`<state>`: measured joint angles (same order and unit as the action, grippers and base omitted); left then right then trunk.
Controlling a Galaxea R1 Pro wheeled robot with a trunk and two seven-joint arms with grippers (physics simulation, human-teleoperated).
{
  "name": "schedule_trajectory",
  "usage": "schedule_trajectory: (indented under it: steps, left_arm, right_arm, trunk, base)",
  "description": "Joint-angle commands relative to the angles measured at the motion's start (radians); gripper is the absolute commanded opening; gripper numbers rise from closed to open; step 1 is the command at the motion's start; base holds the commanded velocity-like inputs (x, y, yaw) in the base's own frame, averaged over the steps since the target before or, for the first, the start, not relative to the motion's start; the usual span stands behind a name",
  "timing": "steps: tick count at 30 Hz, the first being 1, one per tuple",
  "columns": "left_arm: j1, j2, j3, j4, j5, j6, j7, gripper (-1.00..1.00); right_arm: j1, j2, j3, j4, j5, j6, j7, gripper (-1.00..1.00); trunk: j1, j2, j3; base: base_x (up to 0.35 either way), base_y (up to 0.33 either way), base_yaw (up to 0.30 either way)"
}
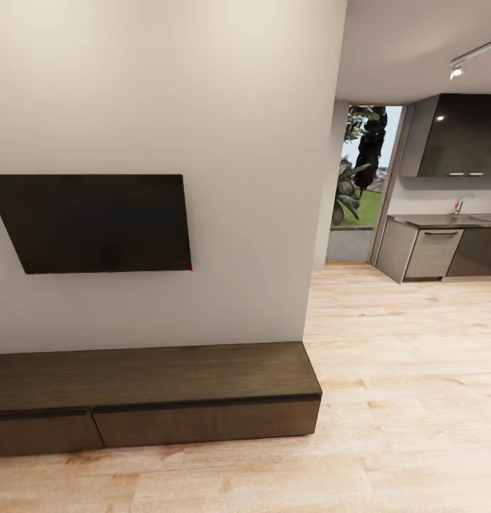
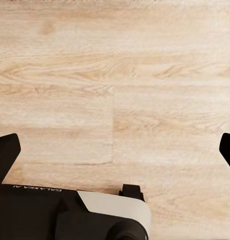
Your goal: Place each of the two pumpkins and all three candles from the living room inside a cabinet in the living room (use any cabinet), then make sure every cabinet is closed, and position the cauldron so it is next to a table in the living room.
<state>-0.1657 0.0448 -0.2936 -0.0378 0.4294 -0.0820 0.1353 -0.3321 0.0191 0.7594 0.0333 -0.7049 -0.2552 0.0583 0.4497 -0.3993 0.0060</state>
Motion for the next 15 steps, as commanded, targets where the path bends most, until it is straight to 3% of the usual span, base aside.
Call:
schedule_trajectory:
  steps: [1, 15]
  left_arm:
    - [0.0, 0.001, -0.009, 0.0, 0.006, -0.002, 0.003, 1.0]
    - [0.0, 0.001, -0.009, -0.001, 0.008, -0.002, 0.003, 1.0]
  right_arm:
    - [-0.001, 0.001, 0.007, 0.004, -0.011, -0.004, 0.006, 1.0]
    - [-0.001, 0.001, 0.009, 0.0, -0.007, -0.004, 0.006, 1.0]
  trunk:
    - [0.0, -0.001, 0.0]
    - [0.0, -0.001, 0.0]
  base:
    - [0.0, 0.0, 0.0]
    - [0.0, 0.0, 0.0]
